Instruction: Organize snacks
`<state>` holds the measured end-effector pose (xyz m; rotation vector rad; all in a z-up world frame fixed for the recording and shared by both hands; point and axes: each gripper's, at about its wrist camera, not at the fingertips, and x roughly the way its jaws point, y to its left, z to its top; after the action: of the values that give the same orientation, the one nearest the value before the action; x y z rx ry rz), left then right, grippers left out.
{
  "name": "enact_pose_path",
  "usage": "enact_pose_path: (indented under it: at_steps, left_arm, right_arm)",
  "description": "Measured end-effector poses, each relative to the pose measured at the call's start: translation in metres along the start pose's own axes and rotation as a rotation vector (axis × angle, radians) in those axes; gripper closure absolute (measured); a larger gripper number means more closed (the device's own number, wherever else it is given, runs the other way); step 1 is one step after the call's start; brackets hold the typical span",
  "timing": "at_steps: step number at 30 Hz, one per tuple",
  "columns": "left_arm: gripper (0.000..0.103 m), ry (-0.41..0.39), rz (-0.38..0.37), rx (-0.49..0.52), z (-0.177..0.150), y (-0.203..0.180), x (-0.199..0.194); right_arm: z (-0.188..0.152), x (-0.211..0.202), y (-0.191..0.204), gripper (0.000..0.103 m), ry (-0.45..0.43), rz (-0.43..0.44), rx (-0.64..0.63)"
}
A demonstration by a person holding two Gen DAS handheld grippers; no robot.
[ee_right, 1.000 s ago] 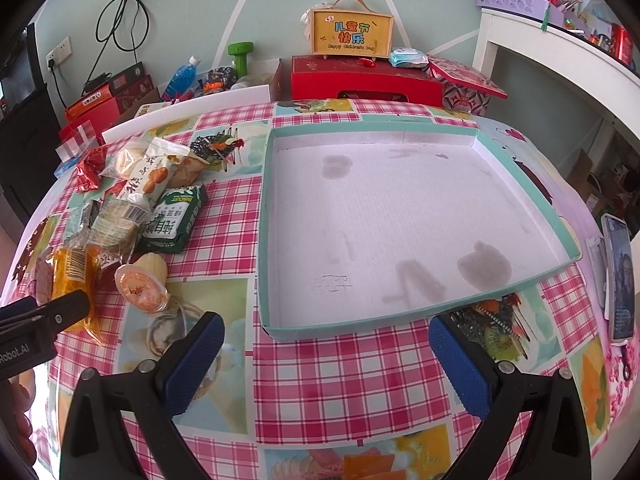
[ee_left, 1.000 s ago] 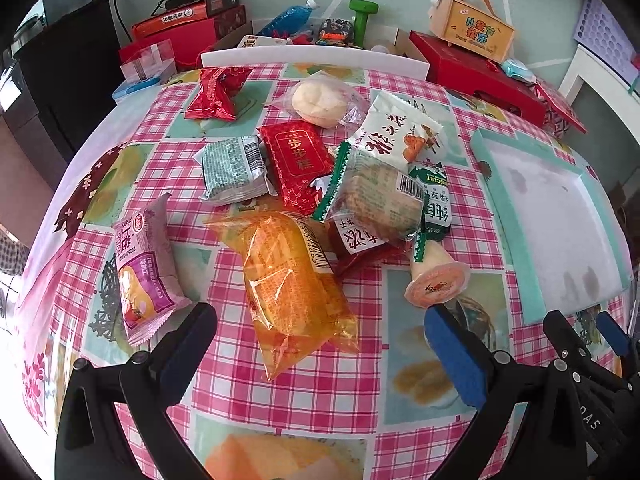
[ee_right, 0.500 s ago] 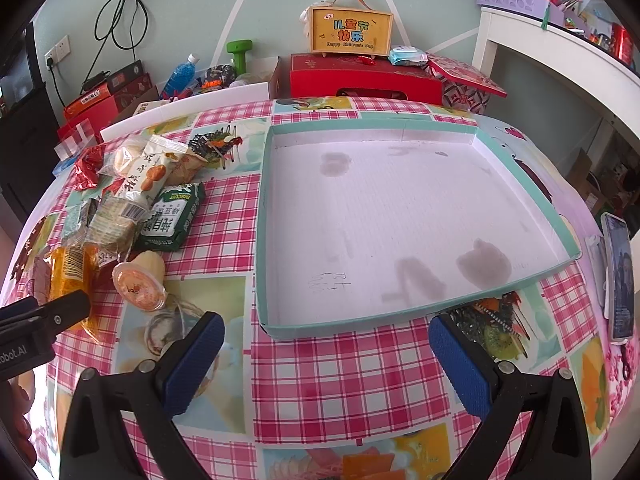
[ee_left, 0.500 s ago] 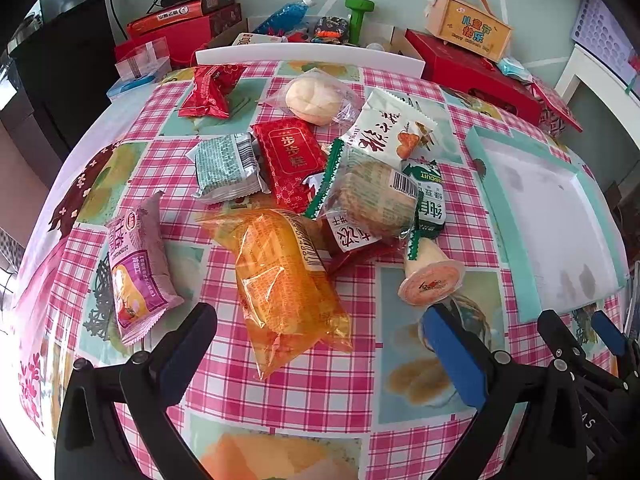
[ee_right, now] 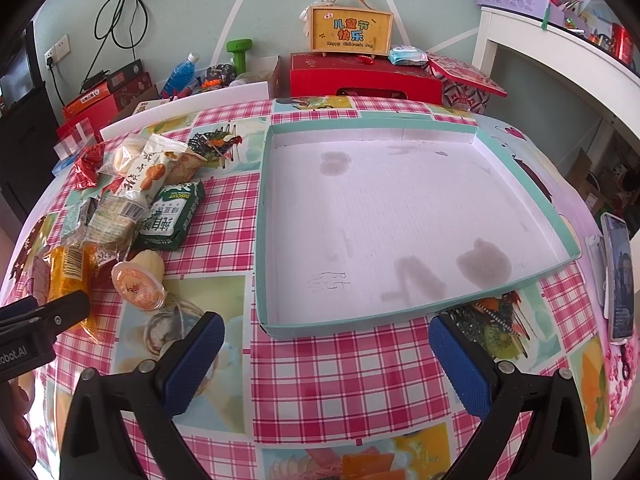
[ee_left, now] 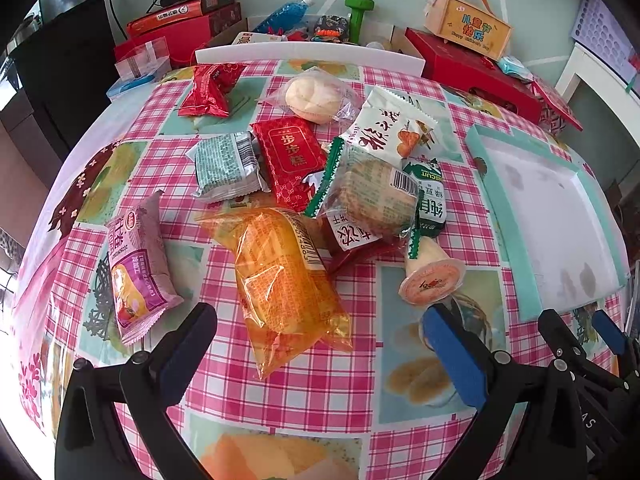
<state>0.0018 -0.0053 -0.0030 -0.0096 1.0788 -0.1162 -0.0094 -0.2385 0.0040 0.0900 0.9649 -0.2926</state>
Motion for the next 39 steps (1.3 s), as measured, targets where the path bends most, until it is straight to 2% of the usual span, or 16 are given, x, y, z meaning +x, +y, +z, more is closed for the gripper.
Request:
enact_pose_path:
  at_steps: [32, 36, 39]
  left_arm:
    - [0.0, -0.002, -0.008, -0.012, -0.001, 0.003, -0.001]
    - [0.0, -0.032, 0.015, -0.037, 0.005, 0.012, -0.007]
    - [0.0, -0.069, 0.031, -0.096, 0.01, 0.03, -0.013]
  right_arm:
    - [-0.002, 0.003, 0.003, 0.0, 0.005, -0.008, -0.012]
    - [0.003, -0.007, 0.012, 0.0, -0.032, 0.031, -0.015]
    - [0.009, -0.014, 0.027, 0.0, -0.07, 0.084, -0.038]
